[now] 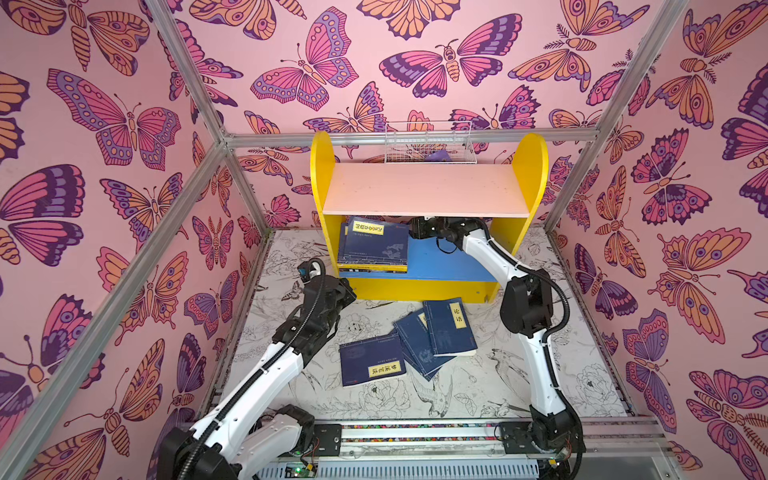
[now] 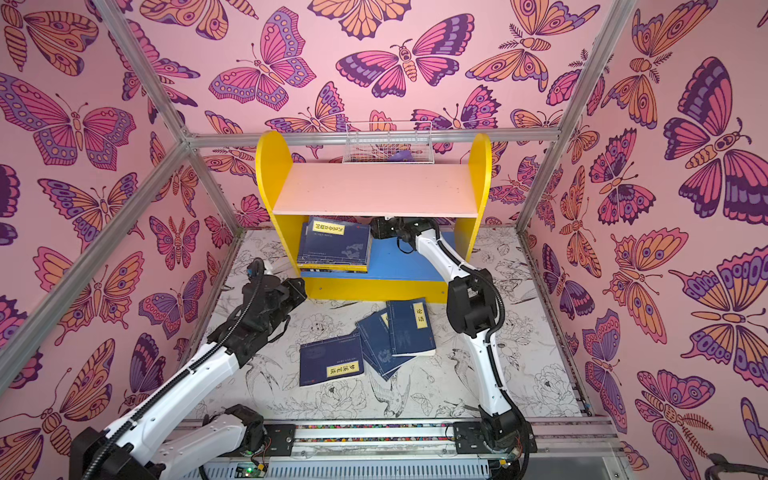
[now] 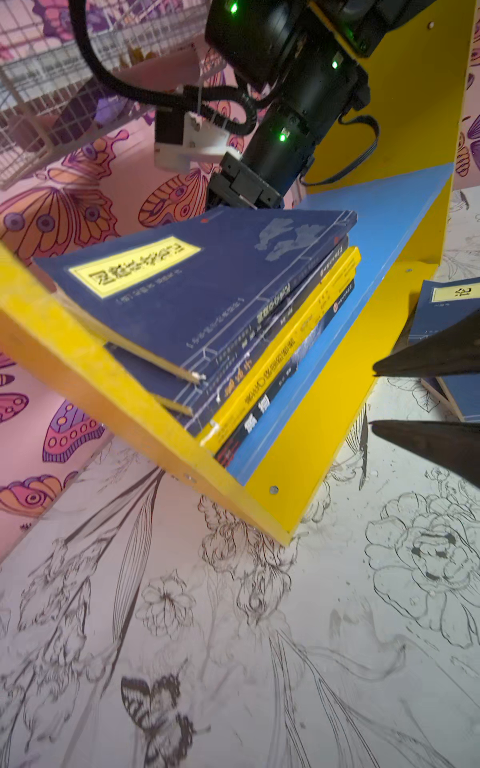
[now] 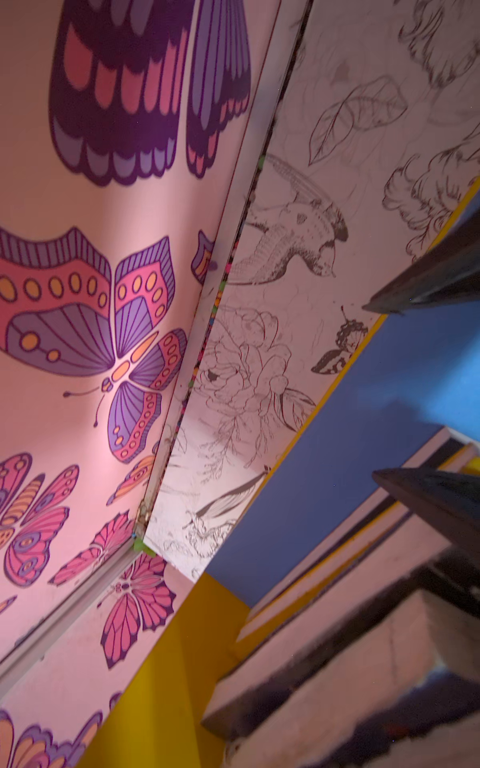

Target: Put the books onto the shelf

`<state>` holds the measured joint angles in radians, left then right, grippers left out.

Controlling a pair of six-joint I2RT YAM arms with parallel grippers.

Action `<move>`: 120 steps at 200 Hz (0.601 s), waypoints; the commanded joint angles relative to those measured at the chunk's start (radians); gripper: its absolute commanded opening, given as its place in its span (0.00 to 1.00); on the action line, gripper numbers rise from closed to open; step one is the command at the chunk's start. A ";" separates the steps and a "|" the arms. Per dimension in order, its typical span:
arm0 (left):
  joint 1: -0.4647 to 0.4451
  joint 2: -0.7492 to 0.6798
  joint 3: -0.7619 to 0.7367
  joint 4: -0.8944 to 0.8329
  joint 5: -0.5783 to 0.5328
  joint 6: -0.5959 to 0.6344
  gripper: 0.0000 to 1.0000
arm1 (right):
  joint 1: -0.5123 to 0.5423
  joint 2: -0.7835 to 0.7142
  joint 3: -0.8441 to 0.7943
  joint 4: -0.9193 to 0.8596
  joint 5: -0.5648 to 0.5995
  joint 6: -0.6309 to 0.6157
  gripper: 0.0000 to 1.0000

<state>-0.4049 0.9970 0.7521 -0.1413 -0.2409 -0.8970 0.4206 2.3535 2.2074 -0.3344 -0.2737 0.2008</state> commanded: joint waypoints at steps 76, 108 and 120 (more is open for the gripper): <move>0.023 -0.097 -0.110 -0.085 -0.048 -0.074 0.21 | 0.002 -0.544 -0.594 0.182 0.006 -0.075 0.66; 0.023 -0.133 -0.153 -0.079 -0.043 -0.099 0.20 | 0.020 -0.633 -0.689 0.131 -0.182 -0.071 0.70; 0.023 -0.144 -0.165 -0.080 -0.036 -0.104 0.20 | 0.034 -0.646 -0.711 0.124 -0.203 -0.068 0.71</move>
<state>-0.3870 0.8814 0.6178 -0.2108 -0.2840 -0.9775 0.4248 1.7958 1.4929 -0.2863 -0.3332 0.1547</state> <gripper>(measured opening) 0.201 0.698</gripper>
